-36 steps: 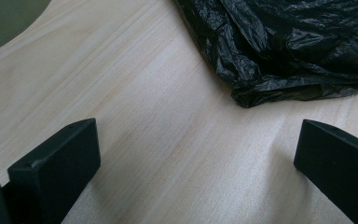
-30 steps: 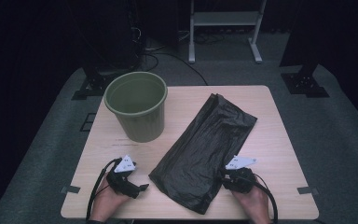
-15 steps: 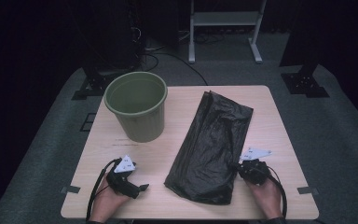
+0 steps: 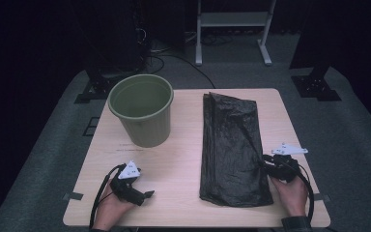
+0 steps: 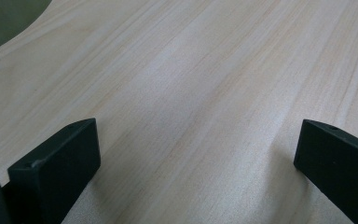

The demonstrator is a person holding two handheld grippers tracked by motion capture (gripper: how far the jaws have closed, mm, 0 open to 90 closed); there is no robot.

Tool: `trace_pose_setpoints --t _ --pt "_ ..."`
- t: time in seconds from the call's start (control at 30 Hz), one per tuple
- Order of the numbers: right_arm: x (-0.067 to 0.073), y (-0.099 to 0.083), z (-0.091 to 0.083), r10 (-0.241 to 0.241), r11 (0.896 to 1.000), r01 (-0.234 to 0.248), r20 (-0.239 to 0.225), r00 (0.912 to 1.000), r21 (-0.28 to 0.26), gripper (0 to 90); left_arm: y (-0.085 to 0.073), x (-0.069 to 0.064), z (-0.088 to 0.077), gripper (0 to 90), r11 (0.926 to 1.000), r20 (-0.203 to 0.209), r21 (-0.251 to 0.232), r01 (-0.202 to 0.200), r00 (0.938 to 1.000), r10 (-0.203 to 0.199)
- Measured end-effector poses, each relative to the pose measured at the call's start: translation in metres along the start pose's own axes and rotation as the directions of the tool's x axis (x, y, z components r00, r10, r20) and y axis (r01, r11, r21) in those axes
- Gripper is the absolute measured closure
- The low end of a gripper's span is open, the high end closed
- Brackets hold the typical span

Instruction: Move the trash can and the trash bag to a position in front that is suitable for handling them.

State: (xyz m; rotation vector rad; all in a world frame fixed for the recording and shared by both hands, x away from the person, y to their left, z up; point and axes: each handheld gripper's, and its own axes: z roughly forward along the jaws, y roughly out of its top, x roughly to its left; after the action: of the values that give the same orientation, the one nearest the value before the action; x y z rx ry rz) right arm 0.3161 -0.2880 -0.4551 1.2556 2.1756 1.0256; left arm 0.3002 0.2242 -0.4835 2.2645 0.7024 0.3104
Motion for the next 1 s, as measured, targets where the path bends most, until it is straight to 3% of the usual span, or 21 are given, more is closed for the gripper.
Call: trace_pose_setpoints --t 0.13,0.27,0.37,0.4,0.57,0.73,0.83,0.87,0.9,0.93,1.0 --pt "0.012 0.0 -0.011 -0.002 1.0 0.001 -0.041 0.9992 -0.023 52.9 0.0 0.0 0.0 0.0 1.0 -0.002 0.0 0.003 1.0 -0.003" --pt "0.036 -0.006 -0.021 -0.048 0.999 0.048 -0.065 0.9968 0.002 48.0 0.0 0.0 0.0 0.0 1.0 -0.002 0.0 0.003 1.0 -0.003" --pt "0.044 -0.012 -0.024 -0.048 0.999 0.049 -0.08 0.9956 0.008 45.6 0.0 0.0 0.0 0.0 1.0 -0.002 0.0 0.003 1.0 -0.003" --pt "0.052 -0.018 -0.026 -0.046 0.999 0.048 -0.109 0.993 0.015 43.0 0.0 0.0 0.0 0.0 1.0 -0.002 0.0 0.003 1.0 -0.003" --pt "0.072 -0.029 -0.023 -0.09 0.994 0.095 -0.097 0.9912 0.058 37.8 0.0 -0.001 0.0 0.0 1.0 -0.004 0.0 0.005 1.0 -0.005" --pt "0.078 -0.037 -0.018 -0.097 0.989 0.108 -0.109 0.9894 0.101 37.7 0.0 -0.001 0.0 0.0 1.0 -0.004 0.001 0.005 1.0 -0.005" --pt "0.077 -0.04 -0.015 -0.085 0.989 0.099 -0.124 0.9886 0.11 50.0 0.0 -0.001 0.0 0.0 1.0 -0.004 0.0 0.005 1.0 -0.005" --pt "0.077 -0.04 -0.015 -0.085 0.989 0.099 -0.124 0.9886 0.11 50.0 0.0 -0.001 0.0 0.0 1.0 -0.004 0.0 0.005 1.0 -0.005" --pt "0.075 -0.04 -0.017 -0.081 0.99 0.094 -0.122 0.9892 0.108 66.3 0.0 -0.001 0.0 0.0 1.0 -0.004 0.0 0.005 1.0 -0.005" --pt "0.075 -0.04 -0.017 -0.081 0.99 0.094 -0.122 0.9892 0.108 66.3 0.0 -0.001 0.0 0.0 1.0 -0.004 0.0 0.005 1.0 -0.005" --pt "0.07 -0.04 -0.018 -0.074 0.99 0.089 -0.127 0.989 0.111 86.5 0.0 -0.001 0.0 0.0 1.0 -0.004 0.0 0.005 1.0 -0.005"
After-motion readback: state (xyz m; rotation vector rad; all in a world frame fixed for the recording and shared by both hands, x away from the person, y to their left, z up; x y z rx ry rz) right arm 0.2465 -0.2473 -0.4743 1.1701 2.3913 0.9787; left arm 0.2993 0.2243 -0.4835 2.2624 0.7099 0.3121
